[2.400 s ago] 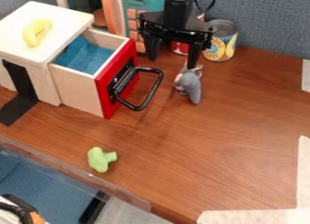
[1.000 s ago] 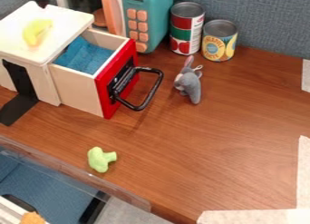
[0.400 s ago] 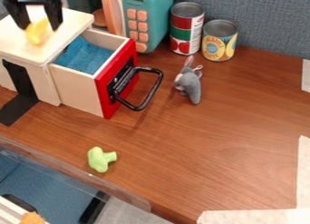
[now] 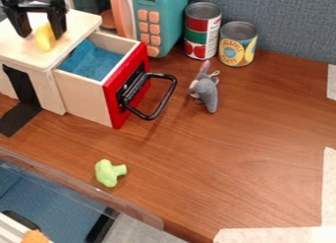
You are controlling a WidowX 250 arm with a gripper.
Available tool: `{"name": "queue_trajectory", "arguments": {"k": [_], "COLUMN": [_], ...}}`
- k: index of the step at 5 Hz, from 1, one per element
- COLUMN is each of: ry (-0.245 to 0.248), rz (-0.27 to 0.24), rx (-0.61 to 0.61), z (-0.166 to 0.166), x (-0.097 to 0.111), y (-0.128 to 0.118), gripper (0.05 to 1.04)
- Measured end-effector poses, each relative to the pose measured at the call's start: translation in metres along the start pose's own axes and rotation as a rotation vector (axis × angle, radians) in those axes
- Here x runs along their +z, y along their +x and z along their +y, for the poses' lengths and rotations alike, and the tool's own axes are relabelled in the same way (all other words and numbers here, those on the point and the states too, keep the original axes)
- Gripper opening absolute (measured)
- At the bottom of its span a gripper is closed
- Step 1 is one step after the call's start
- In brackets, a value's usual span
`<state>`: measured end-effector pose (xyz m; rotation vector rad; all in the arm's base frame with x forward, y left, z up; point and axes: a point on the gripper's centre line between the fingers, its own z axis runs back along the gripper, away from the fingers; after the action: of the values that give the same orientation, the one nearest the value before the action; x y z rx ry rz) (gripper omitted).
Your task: Move the banana from the top of the drawer to the inside of the drawer
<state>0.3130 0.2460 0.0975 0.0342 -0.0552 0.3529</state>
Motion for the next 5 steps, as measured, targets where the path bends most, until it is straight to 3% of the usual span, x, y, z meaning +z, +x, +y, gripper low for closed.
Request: {"name": "queue_trajectory", "arguments": {"k": [2,3,5], "ry": [-0.009,-0.037,-0.057], "rz": [-0.005,-0.008,-0.081], "rx": [0.0,0.007,-0.083], "z": [-0.004,-0.018,-0.07], "x": [-0.003,-0.001,0.025], "y": [-0.002,-0.007,-0.001], "gripper": [0.388,0.363,0.363]}}
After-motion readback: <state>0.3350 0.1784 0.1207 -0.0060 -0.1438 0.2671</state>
